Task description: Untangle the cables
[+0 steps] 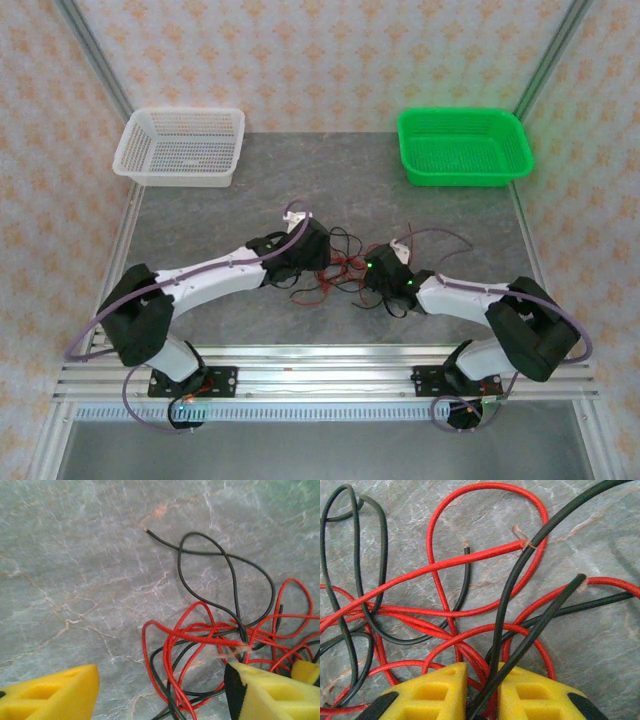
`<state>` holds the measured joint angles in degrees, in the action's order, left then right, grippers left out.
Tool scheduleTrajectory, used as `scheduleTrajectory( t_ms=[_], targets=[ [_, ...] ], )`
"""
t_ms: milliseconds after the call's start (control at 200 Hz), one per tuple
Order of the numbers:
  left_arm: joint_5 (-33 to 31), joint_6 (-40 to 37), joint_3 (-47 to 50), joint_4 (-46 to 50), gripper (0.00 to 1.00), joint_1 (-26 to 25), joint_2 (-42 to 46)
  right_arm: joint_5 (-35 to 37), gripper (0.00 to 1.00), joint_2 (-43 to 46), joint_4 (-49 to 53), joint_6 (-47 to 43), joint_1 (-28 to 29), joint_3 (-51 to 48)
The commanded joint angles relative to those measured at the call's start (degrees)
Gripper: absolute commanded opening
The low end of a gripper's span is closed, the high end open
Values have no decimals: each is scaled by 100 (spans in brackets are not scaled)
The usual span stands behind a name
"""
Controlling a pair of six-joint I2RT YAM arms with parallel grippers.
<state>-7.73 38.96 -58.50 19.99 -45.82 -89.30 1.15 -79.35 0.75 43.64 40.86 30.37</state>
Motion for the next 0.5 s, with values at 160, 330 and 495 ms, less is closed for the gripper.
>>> scheduleTrajectory(
  t_ms=[160,330,495],
  targets=[
    [-474,-56,-587,527,67,-89,-1129,35,21,69,-41,150,36,-10],
    [-477,-57,-531,426,66,-85,-1528,112,21,189,13,155,36,-93],
    [-681,40,-445,612,66,-93,-1809,290,21,201,207,145,21,-43]
  ],
)
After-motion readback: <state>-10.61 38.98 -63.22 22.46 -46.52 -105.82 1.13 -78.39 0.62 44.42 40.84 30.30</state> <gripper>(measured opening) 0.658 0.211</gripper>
